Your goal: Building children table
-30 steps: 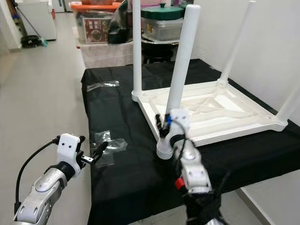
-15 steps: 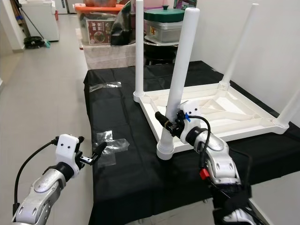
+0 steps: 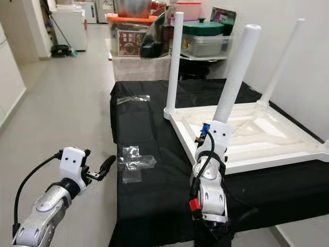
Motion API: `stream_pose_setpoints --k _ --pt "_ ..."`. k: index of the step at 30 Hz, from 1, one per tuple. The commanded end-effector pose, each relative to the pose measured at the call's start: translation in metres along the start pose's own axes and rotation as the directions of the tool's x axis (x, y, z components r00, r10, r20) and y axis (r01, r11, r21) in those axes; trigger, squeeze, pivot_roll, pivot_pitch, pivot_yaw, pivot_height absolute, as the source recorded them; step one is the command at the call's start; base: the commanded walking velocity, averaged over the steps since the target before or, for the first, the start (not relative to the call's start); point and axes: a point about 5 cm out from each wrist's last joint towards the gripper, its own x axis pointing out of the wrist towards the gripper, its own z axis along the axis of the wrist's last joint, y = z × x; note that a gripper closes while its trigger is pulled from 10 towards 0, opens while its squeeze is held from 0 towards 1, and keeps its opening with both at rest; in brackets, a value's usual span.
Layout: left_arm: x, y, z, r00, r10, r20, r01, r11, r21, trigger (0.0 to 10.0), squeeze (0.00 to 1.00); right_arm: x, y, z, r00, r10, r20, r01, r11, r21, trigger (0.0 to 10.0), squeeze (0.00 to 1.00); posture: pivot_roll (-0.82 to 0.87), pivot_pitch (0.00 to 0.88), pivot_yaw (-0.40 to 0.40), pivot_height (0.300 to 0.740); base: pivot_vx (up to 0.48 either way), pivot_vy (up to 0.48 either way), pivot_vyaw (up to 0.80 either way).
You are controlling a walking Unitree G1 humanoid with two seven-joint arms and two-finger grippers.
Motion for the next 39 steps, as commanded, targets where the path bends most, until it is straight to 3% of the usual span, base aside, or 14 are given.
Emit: stream_pose_setpoints --k 1,3,4,6,7,12,16,17,20,24,26,27,37,39 --pt "0.003 -0.003 -0.003 1.000 -0.012 -0.022 0.012 1.000 0.008 10.0 0.00 -0.004 0.010 -0.020 0.989 0.117 -0.087 -0.116 0.993 0.020 10.0 0.00 0.05 0.000 -0.026 0.740 0.000 0.000 0.00" --pt "0.003 -0.003 -0.003 1.000 -0.012 -0.021 0.012 1.000 0.006 10.0 0.00 -0.004 0.013 -0.015 0.989 0.143 -0.044 -0.142 0.990 0.025 10.0 0.00 0.06 0.000 -0.028 0.740 0.000 0.000 0.00" --pt "0.002 -0.004 -0.003 1.000 -0.012 -0.021 0.012 1.000 0.004 10.0 0.00 0.005 0.015 -0.005 0.965 0.264 -0.006 -0.263 0.964 0.039 10.0 1.00 0.06 0.000 -0.036 0.740 0.000 0.000 0.00" --pt "0.002 -0.004 -0.003 1.000 -0.011 -0.020 0.011 1.000 0.004 10.0 0.00 0.009 0.017 0.000 0.943 0.331 0.008 -0.331 0.942 0.047 10.0 1.00 0.06 0.000 -0.036 0.740 0.000 0.000 0.00" --pt "0.001 -0.003 -0.003 1.000 -0.009 -0.021 0.009 1.000 0.004 10.0 0.00 0.011 0.020 0.009 0.883 0.468 0.042 -0.470 0.880 0.070 10.0 0.00 0.06 0.000 -0.036 0.740 0.000 0.000 0.00" --pt "0.000 -0.001 -0.005 1.000 -0.005 -0.026 0.005 1.000 0.006 10.0 0.00 0.015 -0.007 0.024 0.650 0.760 0.006 -0.746 0.639 -0.187 10.0 0.00 0.06 0.000 -0.041 0.740 0.000 0.000 0.00" --pt "0.000 -0.002 -0.005 1.000 -0.005 -0.026 0.005 1.000 0.007 10.0 0.00 0.020 -0.016 0.027 0.630 0.777 -0.017 -0.759 0.610 -0.228 10.0 0.00 0.06 0.000 -0.043 0.740 0.000 0.000 0.00" --pt "0.000 -0.002 -0.005 1.000 -0.004 -0.025 0.005 1.000 0.007 10.0 0.00 0.023 -0.018 0.025 0.596 0.802 -0.038 -0.787 0.574 -0.224 2.0 0.00 0.07 0.000 -0.044 0.740 0.000 0.000 0.00" --pt "0.000 -0.003 -0.005 1.000 -0.005 -0.025 0.005 1.000 0.009 10.0 0.00 0.025 -0.021 0.021 0.550 0.832 -0.072 -0.822 0.524 -0.226 0.0 0.00 0.07 0.000 -0.044 0.740 0.000 0.000 0.00" --pt "-0.001 -0.002 -0.005 1.000 -0.005 -0.026 0.005 1.000 0.010 10.0 0.00 0.036 -0.022 0.014 0.665 0.742 -0.083 -0.735 0.632 -0.247 0.0 0.00 0.07 0.000 -0.039 0.740 0.000 0.000 0.00" --pt "-0.002 -0.002 -0.005 1.000 -0.007 -0.030 0.007 1.000 0.013 10.0 0.00 0.055 -0.042 -0.004 0.966 0.248 -0.079 -0.259 0.942 -0.211 0.0 0.00 0.06 0.000 -0.037 0.740 0.000 0.000 0.00" --pt "-0.001 -0.003 -0.005 1.000 -0.008 -0.030 0.008 1.000 0.012 10.0 0.00 0.050 -0.050 -0.012 0.993 0.085 -0.082 -0.098 0.979 -0.181 0.0 0.00 0.06 0.000 -0.037 0.740 0.000 0.000 0.00" --pt "0.001 -0.005 -0.004 0.999 -0.020 -0.029 0.021 1.000 0.014 10.0 0.00 0.002 -0.014 -0.036 0.995 -0.021 -0.100 0.004 0.986 -0.168 0.0 0.00 0.06 0.000 -0.034 0.740 0.000 0.000 0.00" --pt "0.000 -0.005 -0.005 0.999 -0.021 -0.031 0.022 1.000 0.014 10.0 0.00 -0.004 0.018 -0.034 0.977 0.178 -0.120 -0.191 0.976 -0.107 10.0 0.00 0.06 0.000 -0.038 0.740 0.000 0.000 0.00"
